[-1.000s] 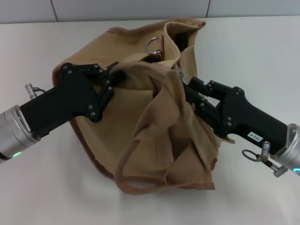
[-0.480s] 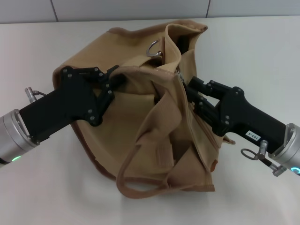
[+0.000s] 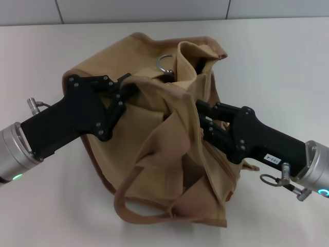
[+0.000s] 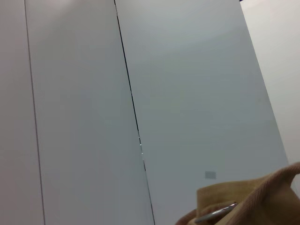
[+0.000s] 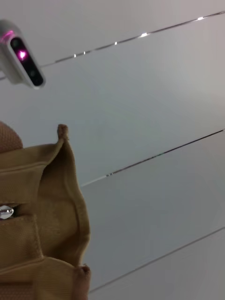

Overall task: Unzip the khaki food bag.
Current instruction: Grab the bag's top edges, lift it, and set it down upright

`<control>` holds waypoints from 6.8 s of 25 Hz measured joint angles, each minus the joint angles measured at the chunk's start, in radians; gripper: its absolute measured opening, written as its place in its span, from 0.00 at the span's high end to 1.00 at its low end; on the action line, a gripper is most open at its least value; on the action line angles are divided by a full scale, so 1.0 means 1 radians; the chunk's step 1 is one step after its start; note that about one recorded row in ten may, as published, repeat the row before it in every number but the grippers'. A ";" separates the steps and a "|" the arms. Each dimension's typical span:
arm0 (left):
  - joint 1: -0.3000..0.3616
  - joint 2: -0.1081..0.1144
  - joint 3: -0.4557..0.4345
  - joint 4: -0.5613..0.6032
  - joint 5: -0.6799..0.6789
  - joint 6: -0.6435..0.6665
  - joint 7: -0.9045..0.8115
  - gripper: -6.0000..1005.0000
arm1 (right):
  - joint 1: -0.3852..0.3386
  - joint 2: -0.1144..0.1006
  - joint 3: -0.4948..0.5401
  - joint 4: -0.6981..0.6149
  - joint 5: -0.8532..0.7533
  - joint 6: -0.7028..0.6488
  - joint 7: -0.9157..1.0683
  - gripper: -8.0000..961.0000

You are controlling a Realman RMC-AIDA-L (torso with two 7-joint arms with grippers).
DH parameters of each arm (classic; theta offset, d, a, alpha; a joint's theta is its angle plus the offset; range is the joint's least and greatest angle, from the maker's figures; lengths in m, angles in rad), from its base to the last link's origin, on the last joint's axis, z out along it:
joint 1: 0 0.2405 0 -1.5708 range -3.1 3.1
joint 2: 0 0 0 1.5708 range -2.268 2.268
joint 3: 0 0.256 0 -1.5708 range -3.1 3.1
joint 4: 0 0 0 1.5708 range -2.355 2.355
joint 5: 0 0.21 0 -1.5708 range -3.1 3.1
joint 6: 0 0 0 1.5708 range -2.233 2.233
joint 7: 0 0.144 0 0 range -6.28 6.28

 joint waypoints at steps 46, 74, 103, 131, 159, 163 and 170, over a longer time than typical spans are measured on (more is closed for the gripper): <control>-0.003 0.003 0.000 -0.002 0.001 -0.011 0.004 0.95 | -0.008 -0.016 -0.092 -0.225 -0.026 -0.117 0.727 0.68; -0.006 0.000 0.000 -0.010 0.008 -0.010 0.004 0.95 | 0.019 -0.003 -0.166 -0.263 -0.024 -0.084 0.740 0.19; -0.033 0.000 0.000 -0.009 0.007 -0.035 0.004 0.95 | 0.046 -0.008 -0.204 -0.278 -0.018 -0.164 0.730 0.19; -0.028 0.002 0.000 -0.011 0.007 -0.037 0.003 0.95 | 0.034 -0.012 -0.160 -0.274 -0.016 -0.122 0.796 0.69; -0.014 0.002 0.000 -0.013 0.005 -0.039 0.019 0.95 | 0.016 -0.045 -0.102 -0.270 -0.016 -0.121 0.933 0.69; -0.014 0.002 0.000 -0.013 0.006 -0.038 0.019 0.95 | 0.015 -0.041 -0.103 -0.273 -0.017 -0.115 0.935 0.69; -0.015 0.001 0.000 -0.013 0.008 -0.028 0.019 0.95 | 0.020 -0.025 -0.110 -0.275 -0.019 -0.108 0.871 0.69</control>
